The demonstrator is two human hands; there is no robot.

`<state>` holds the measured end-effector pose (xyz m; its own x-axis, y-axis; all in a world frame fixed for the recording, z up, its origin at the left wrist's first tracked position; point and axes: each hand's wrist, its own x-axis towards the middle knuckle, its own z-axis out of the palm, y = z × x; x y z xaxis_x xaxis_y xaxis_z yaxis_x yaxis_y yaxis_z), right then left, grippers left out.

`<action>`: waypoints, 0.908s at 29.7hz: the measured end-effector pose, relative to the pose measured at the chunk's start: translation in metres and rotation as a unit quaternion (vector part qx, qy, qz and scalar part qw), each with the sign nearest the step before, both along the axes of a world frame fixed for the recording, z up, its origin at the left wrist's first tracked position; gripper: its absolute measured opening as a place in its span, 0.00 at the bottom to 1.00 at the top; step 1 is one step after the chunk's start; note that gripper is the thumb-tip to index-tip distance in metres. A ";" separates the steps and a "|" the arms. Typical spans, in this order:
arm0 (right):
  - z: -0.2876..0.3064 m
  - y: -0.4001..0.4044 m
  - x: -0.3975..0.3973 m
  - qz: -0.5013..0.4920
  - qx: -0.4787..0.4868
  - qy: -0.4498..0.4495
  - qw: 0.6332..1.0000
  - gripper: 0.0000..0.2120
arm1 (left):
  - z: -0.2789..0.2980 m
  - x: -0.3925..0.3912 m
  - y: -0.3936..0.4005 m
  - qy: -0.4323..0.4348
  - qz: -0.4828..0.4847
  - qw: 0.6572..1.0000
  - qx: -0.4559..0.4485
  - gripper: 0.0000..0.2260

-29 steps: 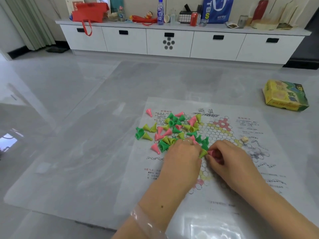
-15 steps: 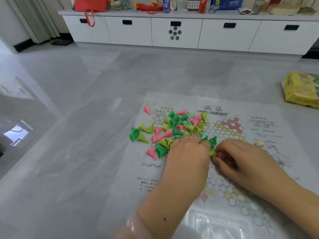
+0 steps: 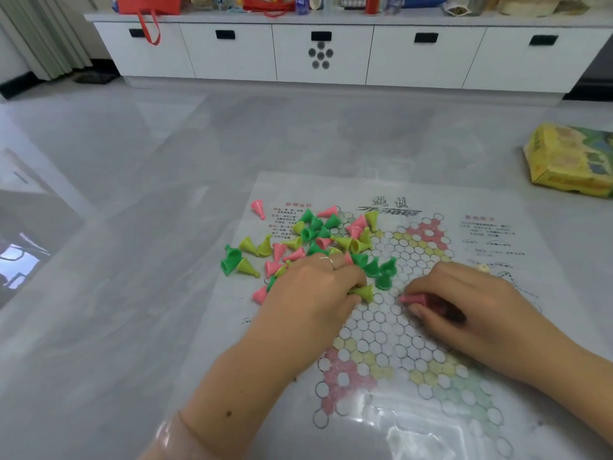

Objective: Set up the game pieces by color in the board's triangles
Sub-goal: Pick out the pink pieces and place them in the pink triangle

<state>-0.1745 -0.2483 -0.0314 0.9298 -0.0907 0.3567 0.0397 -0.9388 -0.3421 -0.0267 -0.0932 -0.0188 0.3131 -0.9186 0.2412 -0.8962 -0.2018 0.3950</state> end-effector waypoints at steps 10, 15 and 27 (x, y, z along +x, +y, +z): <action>0.005 -0.011 -0.008 -0.004 0.043 -0.016 0.999 0.14 | 0.001 0.004 0.005 -0.026 0.004 1.000 -0.005 0.14; 0.006 -0.019 -0.018 -0.007 0.018 -0.028 0.999 0.12 | 0.003 0.005 0.006 -0.023 0.000 1.000 -0.010 0.12; 0.010 -0.029 -0.030 0.002 0.029 -0.010 1.000 0.10 | 0.001 0.008 0.006 -0.040 -0.016 0.999 -0.022 0.13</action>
